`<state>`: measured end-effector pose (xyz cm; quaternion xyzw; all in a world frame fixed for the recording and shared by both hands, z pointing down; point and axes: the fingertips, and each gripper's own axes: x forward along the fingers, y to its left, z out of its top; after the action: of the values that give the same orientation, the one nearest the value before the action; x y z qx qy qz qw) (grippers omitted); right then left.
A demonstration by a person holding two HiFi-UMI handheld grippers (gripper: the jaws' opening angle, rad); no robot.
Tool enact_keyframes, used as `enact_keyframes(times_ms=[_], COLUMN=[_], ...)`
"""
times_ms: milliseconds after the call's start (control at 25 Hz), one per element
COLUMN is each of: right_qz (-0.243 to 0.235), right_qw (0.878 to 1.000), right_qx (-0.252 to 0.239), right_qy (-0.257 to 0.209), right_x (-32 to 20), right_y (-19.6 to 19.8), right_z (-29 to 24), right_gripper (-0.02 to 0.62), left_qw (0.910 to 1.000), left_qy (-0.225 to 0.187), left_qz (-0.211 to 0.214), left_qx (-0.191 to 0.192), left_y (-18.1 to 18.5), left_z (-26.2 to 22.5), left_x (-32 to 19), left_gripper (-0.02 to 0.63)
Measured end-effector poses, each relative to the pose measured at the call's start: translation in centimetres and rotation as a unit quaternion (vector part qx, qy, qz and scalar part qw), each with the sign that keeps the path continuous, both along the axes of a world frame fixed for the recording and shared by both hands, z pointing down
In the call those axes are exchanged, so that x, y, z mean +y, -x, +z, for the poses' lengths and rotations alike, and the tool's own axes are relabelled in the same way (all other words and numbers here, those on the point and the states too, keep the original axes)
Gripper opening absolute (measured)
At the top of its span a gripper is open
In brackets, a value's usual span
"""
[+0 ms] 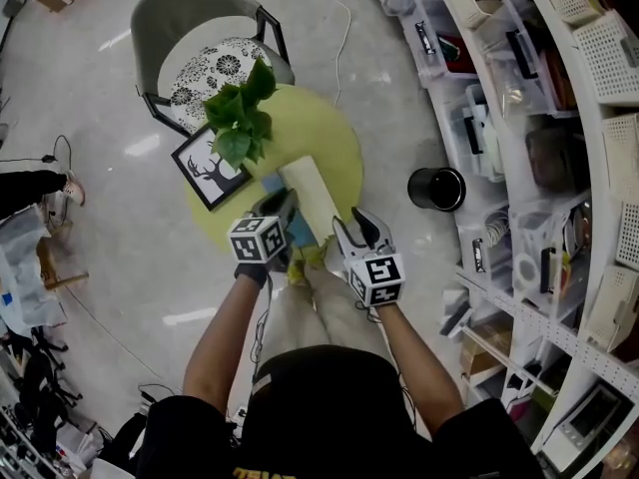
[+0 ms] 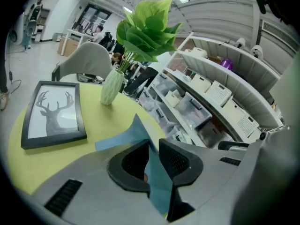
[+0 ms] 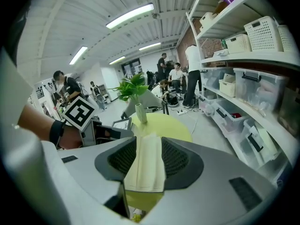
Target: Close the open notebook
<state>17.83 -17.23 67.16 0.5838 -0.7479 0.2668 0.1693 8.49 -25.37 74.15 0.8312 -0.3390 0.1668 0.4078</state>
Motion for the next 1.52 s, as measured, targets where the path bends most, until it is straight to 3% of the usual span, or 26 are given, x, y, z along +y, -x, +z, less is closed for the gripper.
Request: enact_keyframes(times_ms=[1120,1520], right_qz=[0.006,-0.016], right_qw=[1.0,1.0], right_qx=[-0.015,-0.005], right_qy=[0.027,0.012], right_x=[-1.0,-0.7], right_y=[0.0,0.4], right_z=[2.3,-1.4], right_gripper=[0.163,0.16], left_qw=[0.9989,0.9987], left_qy=[0.032,0.0], left_qz=[0.033,0.049], left_qx=[0.011,-0.011], left_y=[-4.3,-3.2], left_z=[3.2,-1.4], left_x=[-1.1,-0.1], left_gripper=[0.1,0.117])
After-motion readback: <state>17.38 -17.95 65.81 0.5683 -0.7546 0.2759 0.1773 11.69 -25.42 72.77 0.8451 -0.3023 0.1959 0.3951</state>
